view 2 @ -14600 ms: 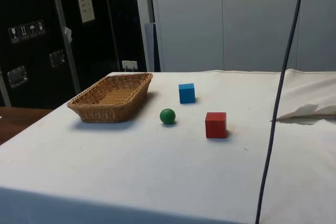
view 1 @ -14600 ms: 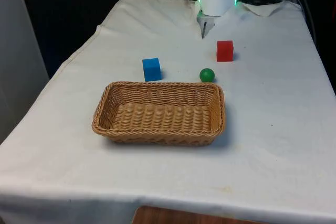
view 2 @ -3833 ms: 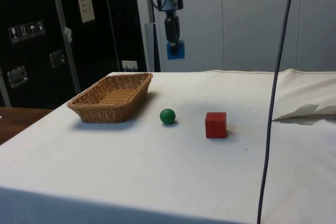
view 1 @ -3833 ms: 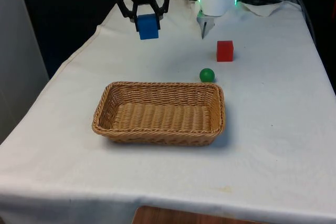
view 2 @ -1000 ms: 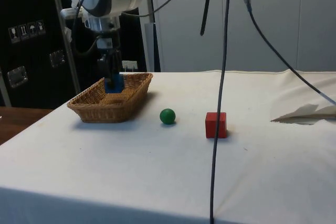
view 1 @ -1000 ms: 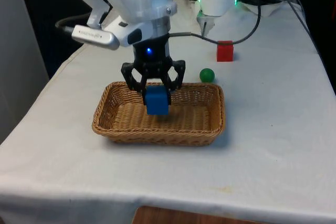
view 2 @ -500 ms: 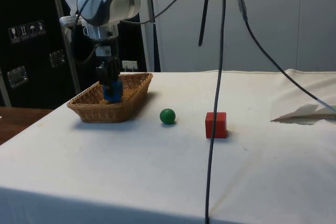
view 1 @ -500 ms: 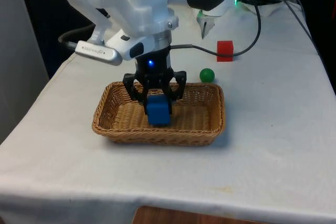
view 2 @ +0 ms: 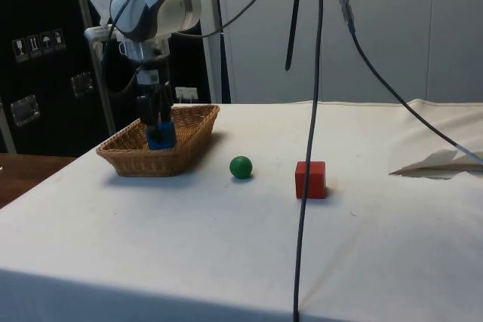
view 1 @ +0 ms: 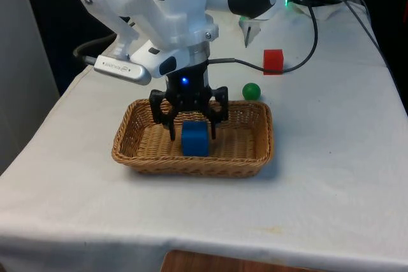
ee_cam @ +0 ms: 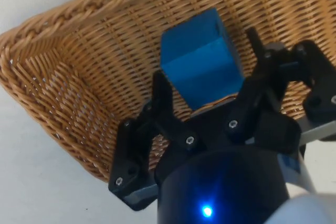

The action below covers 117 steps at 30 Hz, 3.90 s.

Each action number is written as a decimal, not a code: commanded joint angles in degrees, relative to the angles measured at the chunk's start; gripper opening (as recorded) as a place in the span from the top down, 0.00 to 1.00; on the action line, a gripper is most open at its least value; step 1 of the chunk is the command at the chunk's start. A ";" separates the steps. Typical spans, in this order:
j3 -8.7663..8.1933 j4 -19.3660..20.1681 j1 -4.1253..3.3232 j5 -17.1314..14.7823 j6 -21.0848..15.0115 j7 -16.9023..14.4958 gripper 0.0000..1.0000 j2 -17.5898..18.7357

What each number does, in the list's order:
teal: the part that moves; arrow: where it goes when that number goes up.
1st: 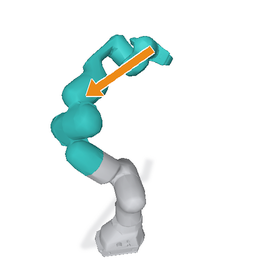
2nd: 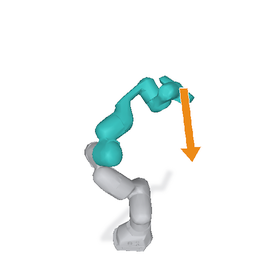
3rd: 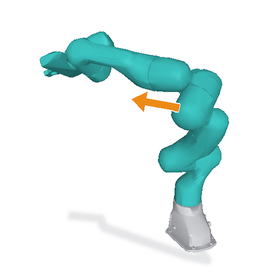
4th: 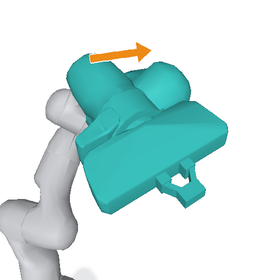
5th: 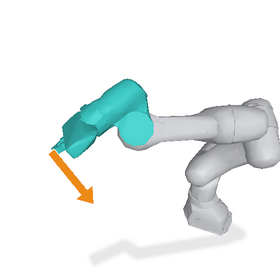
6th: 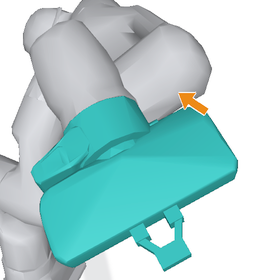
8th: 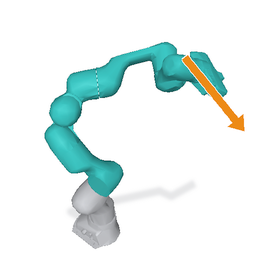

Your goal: Place all non-red objects into the basket.

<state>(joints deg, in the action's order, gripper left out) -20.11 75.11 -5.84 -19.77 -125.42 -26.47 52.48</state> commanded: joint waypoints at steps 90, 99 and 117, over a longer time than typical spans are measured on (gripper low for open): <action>0.92 35.64 -4.70 4.30 0.06 0.80 0.00 -35.70; 1.89 39.94 -4.70 5.27 -2.06 1.49 0.00 -39.13; 4.01 46.75 -4.58 8.54 -3.27 4.87 0.00 -45.32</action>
<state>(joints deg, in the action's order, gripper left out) -15.93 121.41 -10.14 -11.97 -127.88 -22.35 7.45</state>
